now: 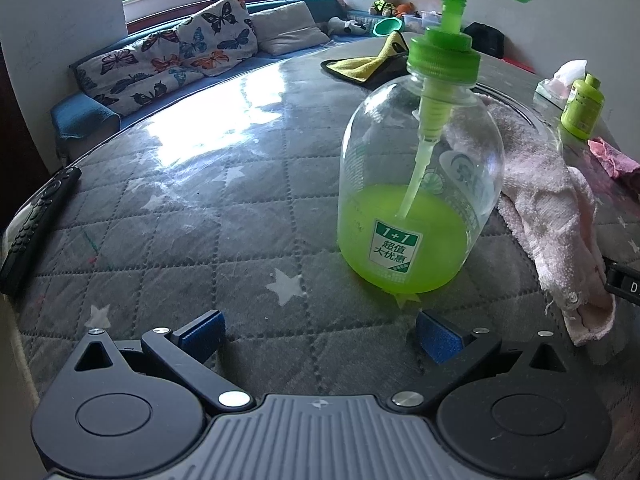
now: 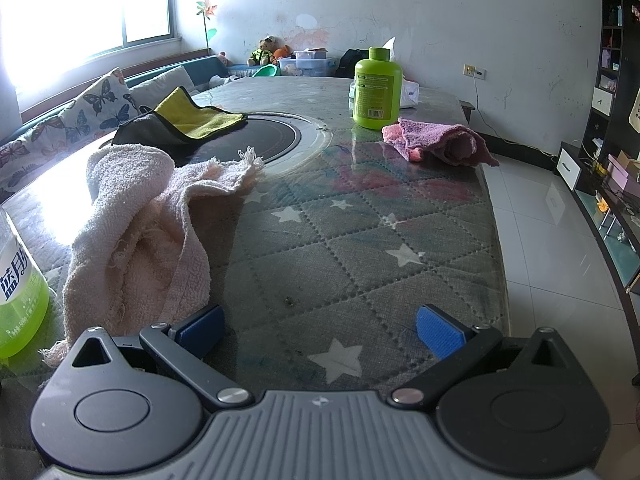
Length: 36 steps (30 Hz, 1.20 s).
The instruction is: Clean container
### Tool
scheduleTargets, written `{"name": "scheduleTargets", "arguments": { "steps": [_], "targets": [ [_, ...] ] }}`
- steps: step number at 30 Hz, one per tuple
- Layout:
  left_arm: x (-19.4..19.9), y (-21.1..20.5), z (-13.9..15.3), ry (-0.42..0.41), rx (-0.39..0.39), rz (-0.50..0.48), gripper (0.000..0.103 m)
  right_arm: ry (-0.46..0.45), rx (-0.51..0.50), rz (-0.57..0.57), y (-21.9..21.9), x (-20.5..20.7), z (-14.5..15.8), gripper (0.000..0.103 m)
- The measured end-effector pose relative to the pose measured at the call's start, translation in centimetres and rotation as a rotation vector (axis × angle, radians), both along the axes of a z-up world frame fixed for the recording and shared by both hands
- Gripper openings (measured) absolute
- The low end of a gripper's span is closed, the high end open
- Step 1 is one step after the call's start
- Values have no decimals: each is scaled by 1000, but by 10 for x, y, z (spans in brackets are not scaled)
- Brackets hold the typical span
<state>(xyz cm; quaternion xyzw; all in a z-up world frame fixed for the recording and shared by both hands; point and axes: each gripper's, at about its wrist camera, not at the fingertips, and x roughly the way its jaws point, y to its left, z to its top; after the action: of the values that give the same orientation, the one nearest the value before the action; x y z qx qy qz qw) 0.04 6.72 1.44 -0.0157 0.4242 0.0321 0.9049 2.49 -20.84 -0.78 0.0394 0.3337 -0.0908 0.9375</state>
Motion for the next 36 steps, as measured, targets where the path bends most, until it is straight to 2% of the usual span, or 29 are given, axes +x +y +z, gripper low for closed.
{"name": "scheduleTargets", "arguments": {
  "steps": [14, 36],
  "targets": [
    [-4, 1, -1, -6, 2, -1, 103, 32, 4, 7, 0, -5, 4, 103],
    [-10, 3, 0, -13, 4, -22, 103, 85, -54, 124, 18, -43, 15, 103]
  ]
}}
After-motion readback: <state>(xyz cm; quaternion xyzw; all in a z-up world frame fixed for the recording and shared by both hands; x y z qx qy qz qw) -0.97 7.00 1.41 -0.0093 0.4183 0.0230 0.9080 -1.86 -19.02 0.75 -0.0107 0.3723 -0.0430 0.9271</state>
